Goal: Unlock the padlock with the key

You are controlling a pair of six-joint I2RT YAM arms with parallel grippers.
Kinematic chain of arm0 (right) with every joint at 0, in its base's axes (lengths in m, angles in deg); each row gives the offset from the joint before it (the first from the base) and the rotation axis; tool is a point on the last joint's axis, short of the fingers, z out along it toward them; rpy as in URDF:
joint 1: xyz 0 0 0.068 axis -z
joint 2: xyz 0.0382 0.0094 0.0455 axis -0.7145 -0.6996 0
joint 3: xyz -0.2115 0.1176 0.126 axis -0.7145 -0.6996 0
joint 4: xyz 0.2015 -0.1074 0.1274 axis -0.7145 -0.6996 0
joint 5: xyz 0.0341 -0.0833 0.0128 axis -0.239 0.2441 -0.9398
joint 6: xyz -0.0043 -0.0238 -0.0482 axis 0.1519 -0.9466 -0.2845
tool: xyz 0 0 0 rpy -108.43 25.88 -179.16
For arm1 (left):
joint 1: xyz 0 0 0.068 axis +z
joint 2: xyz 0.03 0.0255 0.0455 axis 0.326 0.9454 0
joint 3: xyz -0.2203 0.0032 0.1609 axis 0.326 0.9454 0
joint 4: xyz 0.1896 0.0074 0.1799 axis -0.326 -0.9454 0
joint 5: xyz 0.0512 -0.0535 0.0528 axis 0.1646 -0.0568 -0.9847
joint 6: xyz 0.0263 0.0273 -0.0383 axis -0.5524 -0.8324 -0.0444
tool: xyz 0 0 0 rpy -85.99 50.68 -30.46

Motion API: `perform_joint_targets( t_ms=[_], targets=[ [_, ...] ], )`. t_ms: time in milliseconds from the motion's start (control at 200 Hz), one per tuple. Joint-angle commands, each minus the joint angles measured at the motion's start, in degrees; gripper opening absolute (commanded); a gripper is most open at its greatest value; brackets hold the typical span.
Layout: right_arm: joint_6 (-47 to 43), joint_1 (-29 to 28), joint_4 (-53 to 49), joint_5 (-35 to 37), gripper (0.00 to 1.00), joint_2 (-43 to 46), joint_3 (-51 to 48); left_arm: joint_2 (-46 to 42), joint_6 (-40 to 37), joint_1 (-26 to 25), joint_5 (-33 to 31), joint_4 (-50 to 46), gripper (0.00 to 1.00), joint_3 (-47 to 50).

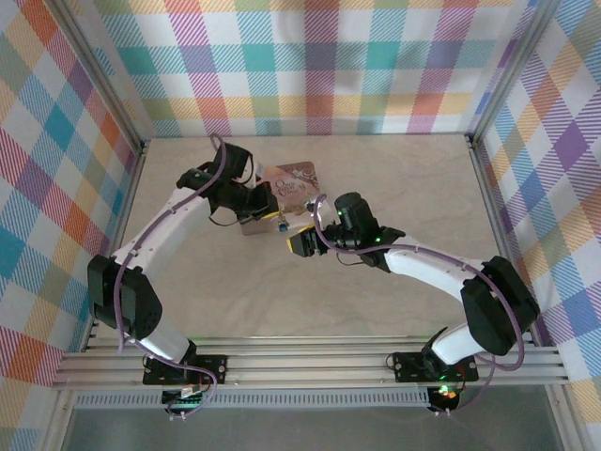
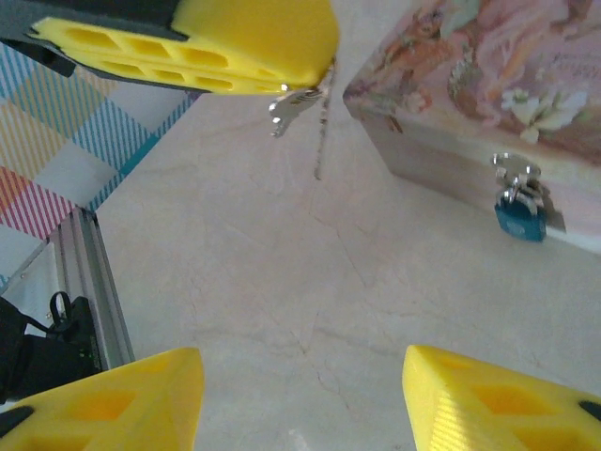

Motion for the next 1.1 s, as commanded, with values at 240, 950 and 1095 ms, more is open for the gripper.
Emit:
perform_joint_targets(
  t_ms=[240, 950, 1095],
  targets=[
    [-1.8, -0.3, 8.1, 1.1, 0.51, -0.7, 0.8, -0.7, 4.6, -0.8, 4.1, -1.0, 0.0, -2.2],
    [-7.4, -0.5, -2.2, 4.2, 0.22, -5.0, 8.8, -2.3, 3.3, -0.8, 4.1, -4.3, 0.0, -2.4],
    [-8.7, -0.5, -4.5, 4.7, 0.11, -4.5, 9.7, -2.7, 2.7, -0.7, 4.1, -5.2, 0.0, -2.5]
  ],
)
